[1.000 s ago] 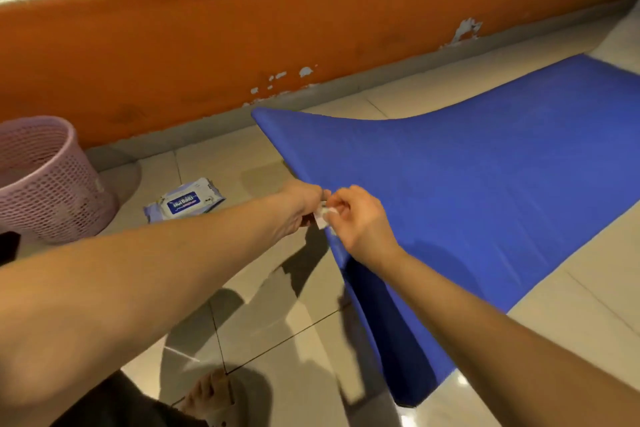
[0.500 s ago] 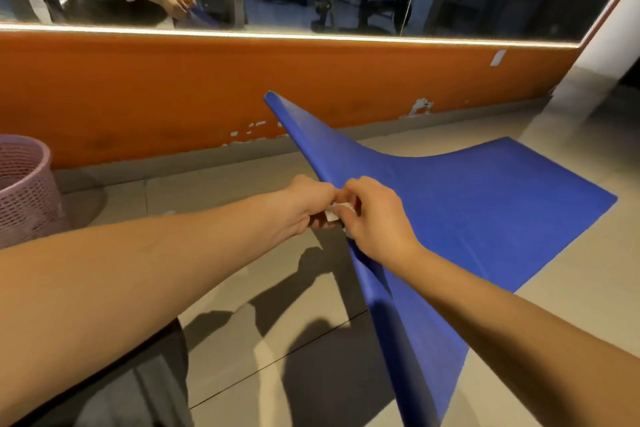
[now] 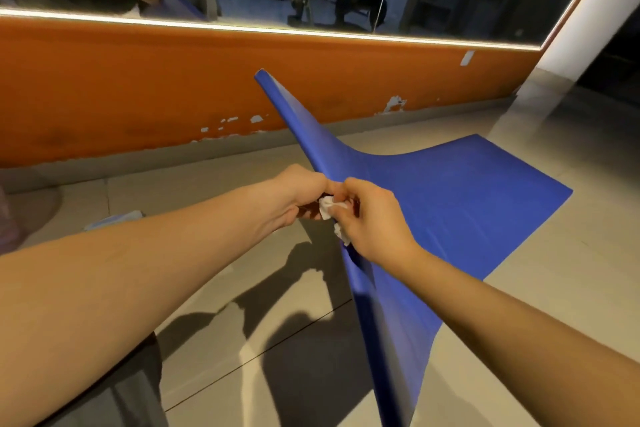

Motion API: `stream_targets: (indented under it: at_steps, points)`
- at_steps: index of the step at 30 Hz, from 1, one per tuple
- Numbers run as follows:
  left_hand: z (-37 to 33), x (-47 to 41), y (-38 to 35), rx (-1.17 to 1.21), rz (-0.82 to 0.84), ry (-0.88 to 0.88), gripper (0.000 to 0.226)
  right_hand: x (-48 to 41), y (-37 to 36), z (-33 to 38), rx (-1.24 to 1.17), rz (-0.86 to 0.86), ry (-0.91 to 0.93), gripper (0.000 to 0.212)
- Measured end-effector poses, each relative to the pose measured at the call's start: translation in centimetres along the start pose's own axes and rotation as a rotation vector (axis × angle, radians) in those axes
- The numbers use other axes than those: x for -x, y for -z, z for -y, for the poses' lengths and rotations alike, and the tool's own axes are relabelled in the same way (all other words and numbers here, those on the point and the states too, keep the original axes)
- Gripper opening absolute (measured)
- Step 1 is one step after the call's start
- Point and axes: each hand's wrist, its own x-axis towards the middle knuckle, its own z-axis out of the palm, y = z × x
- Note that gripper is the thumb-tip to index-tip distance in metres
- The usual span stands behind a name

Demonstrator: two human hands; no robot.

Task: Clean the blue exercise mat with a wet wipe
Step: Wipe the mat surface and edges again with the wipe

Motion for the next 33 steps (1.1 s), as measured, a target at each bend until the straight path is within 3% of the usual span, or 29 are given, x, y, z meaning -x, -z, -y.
stream_targets:
  at_steps: [8, 12, 16, 19, 21, 23, 27, 28, 30, 33]
  points:
    - [-0.9, -1.2, 0.8, 0.068, -0.141, -0.057, 0.02, 6.6, 0.7, -0.8, 0.021, 0.442, -0.098, 0.018]
    - [-0.6, -1.5, -0.2, -0.037, -0.099, -0.145, 0.012, 5.3, 1.3, -1.2, -0.005, 0.276, -0.106, 0.011]
    - [-0.1, -1.2, -1.5, -0.199, 0.001, -0.168, 0.015, 2.8, 2.2, -1.3, -0.278, 0.092, -0.401, 0.013]
    - [0.0, -1.4, -1.3, -0.165, -0.018, -0.157, 0.011, 3.0, 2.7, -1.2, -0.482, 0.165, -0.655, 0.014]
    - [0.0, -1.5, -1.1, -0.109, -0.045, -0.135, 0.01, 3.4, 3.2, -1.3, -0.599, 0.291, -0.698, 0.009]
    - [0.0, -1.5, -1.0, -0.064, -0.048, -0.118, 0.013, 3.7, 3.5, -1.5, -0.602, 0.386, -0.614, 0.017]
    - [0.1, -0.8, -1.7, -0.044, 0.014, -0.15, 0.036, 4.1, 2.7, -1.8, 0.061, 0.287, -0.211, 0.005]
    - [0.2, -0.7, -2.0, -0.043, 0.01, -0.167, 0.04, 3.9, 2.5, -1.8, 0.152, 0.254, -0.146, 0.014]
    - [0.6, -0.3, -2.7, -0.028, -0.014, -0.179, 0.05, 2.9, 2.3, -2.2, 0.198, 0.167, -0.064, 0.022]
    - [0.9, 0.0, -3.4, -0.044, -0.016, -0.165, 0.051, 1.2, 1.9, -2.6, 0.205, 0.043, -0.007, 0.018]
